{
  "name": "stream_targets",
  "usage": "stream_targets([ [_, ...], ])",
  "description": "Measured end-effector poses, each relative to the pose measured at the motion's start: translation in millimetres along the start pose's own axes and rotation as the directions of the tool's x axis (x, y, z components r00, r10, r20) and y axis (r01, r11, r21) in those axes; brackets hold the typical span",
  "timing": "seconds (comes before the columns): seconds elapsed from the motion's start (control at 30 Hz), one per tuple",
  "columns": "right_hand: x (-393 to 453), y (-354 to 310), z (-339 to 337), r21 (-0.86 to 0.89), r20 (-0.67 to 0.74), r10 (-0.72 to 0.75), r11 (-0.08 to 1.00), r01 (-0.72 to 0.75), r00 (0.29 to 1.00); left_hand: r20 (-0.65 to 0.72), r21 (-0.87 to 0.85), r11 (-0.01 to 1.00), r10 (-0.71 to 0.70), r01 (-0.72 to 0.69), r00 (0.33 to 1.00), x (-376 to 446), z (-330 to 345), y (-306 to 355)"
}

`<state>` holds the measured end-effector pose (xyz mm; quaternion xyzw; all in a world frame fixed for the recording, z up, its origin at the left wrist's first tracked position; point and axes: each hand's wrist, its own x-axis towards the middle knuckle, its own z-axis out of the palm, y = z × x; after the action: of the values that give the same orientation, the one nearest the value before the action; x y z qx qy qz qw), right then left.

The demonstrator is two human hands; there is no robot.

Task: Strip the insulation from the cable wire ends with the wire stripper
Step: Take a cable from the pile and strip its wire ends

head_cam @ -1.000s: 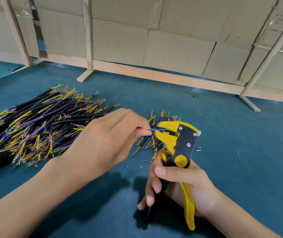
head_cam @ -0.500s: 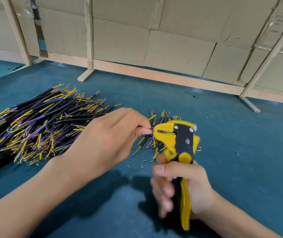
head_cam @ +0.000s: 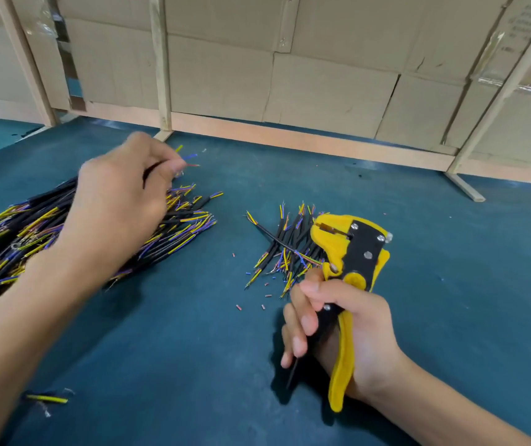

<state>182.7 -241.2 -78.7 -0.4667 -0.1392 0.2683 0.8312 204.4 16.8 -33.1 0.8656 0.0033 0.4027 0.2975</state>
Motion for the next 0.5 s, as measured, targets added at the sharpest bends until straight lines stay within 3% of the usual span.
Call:
stream_targets([
  [0.2, 2.4, 2.1, -0.7, -0.032, 0.123, 0.031, 0.999, -0.027, 0.992, 0.24, -0.213, 0.951, 0.273, -0.223, 0.932, -26.6, 21.4, 36.3],
  [0.5, 4.6, 1.1, -6.4, -0.019, 0.182, 0.062, 0.998, -0.059, 0.981, 0.249, -0.43, 0.892, 0.263, -0.137, 0.932, -34.2, 20.7, 39.8],
])
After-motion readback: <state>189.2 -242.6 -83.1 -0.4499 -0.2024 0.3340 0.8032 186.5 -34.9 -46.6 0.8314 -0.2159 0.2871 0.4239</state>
